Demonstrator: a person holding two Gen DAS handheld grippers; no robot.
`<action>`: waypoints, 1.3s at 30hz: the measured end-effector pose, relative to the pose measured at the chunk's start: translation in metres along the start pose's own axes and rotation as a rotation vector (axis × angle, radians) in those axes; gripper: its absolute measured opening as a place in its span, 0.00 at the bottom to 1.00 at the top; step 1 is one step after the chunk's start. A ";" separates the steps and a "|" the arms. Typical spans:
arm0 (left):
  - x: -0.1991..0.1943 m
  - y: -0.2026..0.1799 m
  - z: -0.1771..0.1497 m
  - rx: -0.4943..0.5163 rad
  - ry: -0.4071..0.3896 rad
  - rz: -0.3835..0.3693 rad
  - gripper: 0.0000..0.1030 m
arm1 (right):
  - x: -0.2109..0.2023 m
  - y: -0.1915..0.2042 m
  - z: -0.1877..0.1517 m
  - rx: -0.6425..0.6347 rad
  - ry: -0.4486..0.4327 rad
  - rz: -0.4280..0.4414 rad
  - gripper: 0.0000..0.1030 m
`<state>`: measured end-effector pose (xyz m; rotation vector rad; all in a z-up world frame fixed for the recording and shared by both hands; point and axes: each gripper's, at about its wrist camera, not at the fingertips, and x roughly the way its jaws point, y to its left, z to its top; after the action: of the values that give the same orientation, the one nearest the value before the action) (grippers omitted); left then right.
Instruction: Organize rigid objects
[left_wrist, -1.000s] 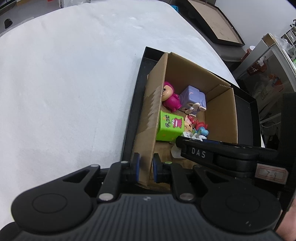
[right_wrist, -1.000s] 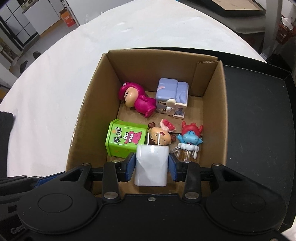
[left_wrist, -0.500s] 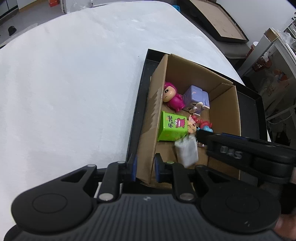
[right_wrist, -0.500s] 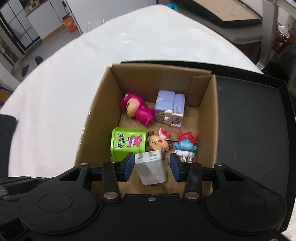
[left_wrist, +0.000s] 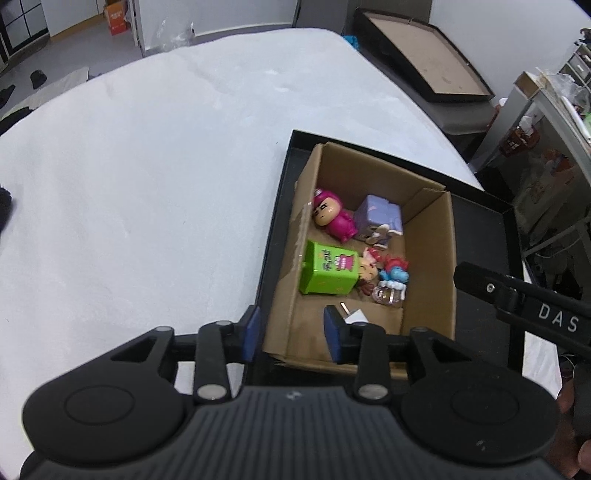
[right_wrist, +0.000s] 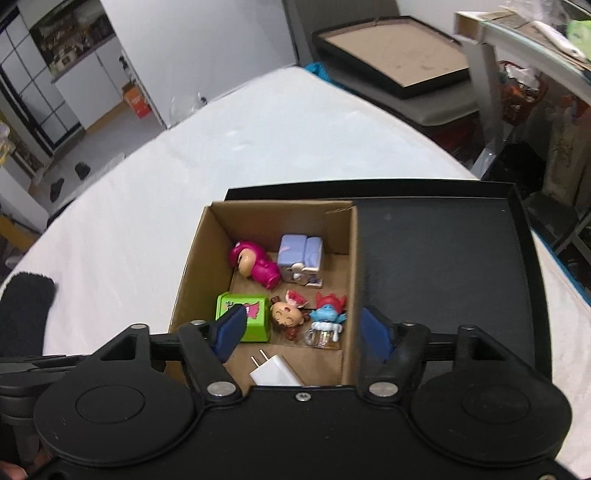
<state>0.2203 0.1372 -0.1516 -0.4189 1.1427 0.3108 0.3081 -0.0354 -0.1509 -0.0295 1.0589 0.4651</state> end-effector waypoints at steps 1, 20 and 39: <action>-0.003 -0.003 -0.001 0.000 -0.005 0.000 0.36 | -0.002 -0.003 -0.001 0.007 -0.003 -0.002 0.69; -0.083 -0.039 -0.023 0.099 -0.112 -0.093 0.78 | -0.090 -0.046 -0.025 0.094 -0.177 -0.047 1.00; -0.153 -0.060 -0.056 0.243 -0.222 -0.115 0.87 | -0.174 -0.058 -0.054 0.153 -0.292 -0.143 1.00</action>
<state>0.1424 0.0538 -0.0211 -0.2281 0.9220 0.1126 0.2155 -0.1622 -0.0426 0.0957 0.7963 0.2480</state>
